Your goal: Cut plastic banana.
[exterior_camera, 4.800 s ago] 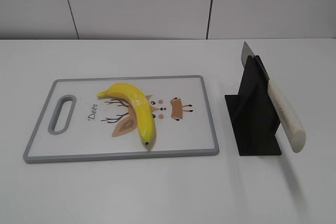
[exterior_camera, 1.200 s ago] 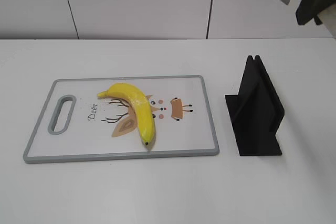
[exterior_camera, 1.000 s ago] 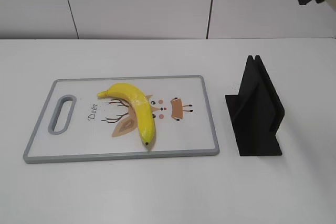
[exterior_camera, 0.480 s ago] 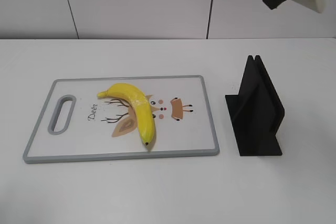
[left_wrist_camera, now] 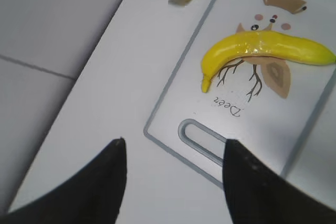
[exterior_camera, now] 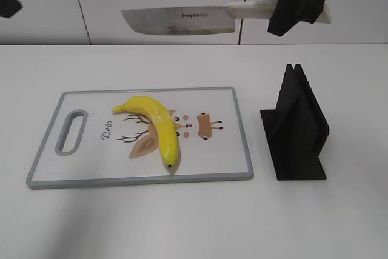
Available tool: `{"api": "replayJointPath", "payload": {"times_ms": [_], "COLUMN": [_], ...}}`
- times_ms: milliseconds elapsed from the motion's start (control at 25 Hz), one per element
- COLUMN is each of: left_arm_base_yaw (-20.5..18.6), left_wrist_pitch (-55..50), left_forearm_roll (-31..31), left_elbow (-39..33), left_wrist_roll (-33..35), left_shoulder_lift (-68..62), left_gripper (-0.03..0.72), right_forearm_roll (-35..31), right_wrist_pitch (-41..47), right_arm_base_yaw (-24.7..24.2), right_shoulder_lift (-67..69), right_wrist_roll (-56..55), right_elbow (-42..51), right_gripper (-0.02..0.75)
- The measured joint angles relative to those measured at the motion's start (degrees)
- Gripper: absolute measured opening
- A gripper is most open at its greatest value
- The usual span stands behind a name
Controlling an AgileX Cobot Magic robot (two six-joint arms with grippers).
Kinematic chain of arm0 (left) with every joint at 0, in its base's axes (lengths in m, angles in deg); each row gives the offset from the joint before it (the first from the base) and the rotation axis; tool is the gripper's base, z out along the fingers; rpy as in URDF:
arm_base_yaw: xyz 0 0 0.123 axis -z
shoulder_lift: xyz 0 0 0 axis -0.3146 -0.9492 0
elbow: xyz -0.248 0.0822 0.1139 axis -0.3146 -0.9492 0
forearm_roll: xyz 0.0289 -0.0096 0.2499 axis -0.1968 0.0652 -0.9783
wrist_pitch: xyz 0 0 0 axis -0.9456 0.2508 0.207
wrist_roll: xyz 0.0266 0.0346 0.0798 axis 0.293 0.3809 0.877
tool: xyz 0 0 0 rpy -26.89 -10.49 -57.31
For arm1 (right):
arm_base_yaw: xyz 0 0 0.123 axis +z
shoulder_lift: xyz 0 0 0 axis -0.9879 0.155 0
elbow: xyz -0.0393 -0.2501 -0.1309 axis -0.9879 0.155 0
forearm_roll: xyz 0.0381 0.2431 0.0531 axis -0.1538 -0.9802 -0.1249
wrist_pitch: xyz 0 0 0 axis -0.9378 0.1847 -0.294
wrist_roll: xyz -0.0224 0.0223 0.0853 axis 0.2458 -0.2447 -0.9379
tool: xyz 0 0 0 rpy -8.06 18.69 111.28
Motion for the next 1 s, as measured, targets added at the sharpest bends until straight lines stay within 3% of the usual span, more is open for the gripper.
{"api": "replayJointPath", "payload": {"times_ms": [280,760,880,1000], "left_arm_base_yaw": [6.5,7.2,7.2,7.2], "left_wrist_pitch": [-2.0,-0.5,0.2,0.1], "left_forearm_roll": [-2.2,-2.1,-1.6,-1.3], "left_elbow": [9.4,9.8,9.9,9.9], "left_wrist_roll": [7.9,9.0,9.1,9.1], "left_shoulder_lift": [-14.9,-25.2,-26.1,-27.2], "left_gripper": [0.517,0.484,0.416,0.275], "right_forearm_roll": [-5.5,-10.6,-11.7,-13.0], "right_wrist_pitch": [-0.1,-0.2,-0.2,-0.6], "right_arm_base_yaw": [0.0,0.0,0.0,-0.1], "right_shoulder_lift": [4.7,8.4,9.0,9.3], "right_wrist_roll": [12.1,16.3,16.7,17.2], "right_elbow": [-1.1,-1.8,-1.8,-1.8], "right_gripper": [0.167,0.167,0.167,0.167]}}
